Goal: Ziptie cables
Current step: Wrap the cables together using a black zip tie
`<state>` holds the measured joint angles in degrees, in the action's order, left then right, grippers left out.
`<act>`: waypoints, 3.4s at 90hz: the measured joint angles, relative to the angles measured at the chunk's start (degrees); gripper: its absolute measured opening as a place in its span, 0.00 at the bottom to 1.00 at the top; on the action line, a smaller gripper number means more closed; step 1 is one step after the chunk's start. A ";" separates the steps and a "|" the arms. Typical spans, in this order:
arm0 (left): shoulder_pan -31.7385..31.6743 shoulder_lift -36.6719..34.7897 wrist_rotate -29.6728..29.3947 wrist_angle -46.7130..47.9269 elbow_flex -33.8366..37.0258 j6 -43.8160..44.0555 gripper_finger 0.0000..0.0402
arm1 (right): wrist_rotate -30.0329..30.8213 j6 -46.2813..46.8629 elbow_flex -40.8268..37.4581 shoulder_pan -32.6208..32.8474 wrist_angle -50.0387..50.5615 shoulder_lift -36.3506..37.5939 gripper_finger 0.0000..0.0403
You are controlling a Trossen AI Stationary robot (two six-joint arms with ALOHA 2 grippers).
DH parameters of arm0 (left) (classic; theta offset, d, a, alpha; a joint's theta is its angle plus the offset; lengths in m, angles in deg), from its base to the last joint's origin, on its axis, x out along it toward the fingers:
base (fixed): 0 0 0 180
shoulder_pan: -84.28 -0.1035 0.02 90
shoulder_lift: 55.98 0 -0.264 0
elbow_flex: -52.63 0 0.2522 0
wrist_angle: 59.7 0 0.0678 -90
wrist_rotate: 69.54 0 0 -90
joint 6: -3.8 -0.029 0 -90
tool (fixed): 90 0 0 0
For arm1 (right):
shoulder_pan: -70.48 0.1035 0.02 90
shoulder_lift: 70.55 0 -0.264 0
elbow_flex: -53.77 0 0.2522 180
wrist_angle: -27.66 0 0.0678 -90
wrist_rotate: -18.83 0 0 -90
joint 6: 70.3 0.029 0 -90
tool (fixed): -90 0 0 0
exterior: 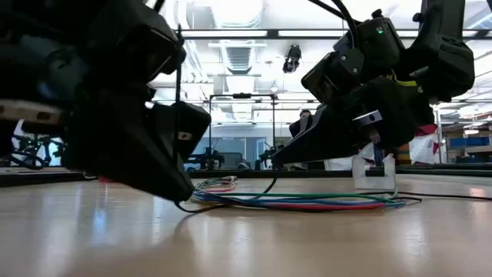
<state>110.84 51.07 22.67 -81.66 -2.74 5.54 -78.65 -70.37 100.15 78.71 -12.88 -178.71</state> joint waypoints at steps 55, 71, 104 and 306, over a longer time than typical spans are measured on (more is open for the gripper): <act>0.04 -0.22 2.89 -3.92 1.55 5.72 0.08 | 0.00 -0.39 -0.02 0.00 0.04 0.00 0.00; 0.04 -0.37 3.07 -3.91 1.69 8.46 0.14 | 0.02 -0.33 -0.02 0.00 0.05 0.00 0.00; 0.07 -1.91 3.37 -4.01 1.69 9.79 0.18 | 0.09 -0.31 -0.02 0.00 0.08 0.00 0.00; -4.51 -2.69 -1.13 -16.70 12.99 36.15 0.00 | -0.39 -8.63 7.28 0.00 7.39 -0.07 0.00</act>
<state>106.34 48.38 21.54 -98.37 10.25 41.69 -79.05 -79.00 107.43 78.71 -5.49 -178.78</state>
